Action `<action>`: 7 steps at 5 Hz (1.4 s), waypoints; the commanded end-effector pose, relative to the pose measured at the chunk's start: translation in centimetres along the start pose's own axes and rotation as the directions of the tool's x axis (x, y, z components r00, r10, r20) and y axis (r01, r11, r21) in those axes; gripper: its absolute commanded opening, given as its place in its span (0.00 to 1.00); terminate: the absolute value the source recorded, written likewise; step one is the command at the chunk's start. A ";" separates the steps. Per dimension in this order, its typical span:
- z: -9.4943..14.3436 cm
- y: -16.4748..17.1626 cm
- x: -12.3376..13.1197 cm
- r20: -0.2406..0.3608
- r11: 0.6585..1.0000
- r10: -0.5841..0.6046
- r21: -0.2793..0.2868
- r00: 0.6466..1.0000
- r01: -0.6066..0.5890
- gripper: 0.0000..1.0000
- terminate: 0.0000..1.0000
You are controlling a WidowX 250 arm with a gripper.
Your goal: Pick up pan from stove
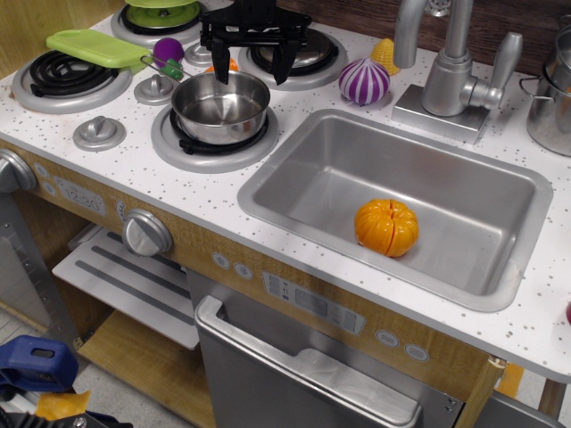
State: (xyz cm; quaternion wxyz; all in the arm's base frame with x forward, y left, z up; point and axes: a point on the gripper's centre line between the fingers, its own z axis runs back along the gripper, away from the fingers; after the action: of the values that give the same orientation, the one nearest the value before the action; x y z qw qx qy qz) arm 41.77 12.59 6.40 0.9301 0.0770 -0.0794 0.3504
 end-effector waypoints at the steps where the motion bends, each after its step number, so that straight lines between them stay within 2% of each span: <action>1: 0.0 0.0 0.0 0.000 1.000 0.000 0.000 1.000 0.000 1.00 0.00; 6: -2.0 -0.1 0.6 0.029 0.999 0.005 -0.042 1.000 -0.004 1.00 0.00; 7: -2.1 0.0 0.7 0.016 0.998 0.014 -0.058 1.000 -0.013 0.00 0.00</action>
State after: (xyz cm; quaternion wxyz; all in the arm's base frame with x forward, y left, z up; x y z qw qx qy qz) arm 41.85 13.05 2.28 0.9322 0.0550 -0.0692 0.3509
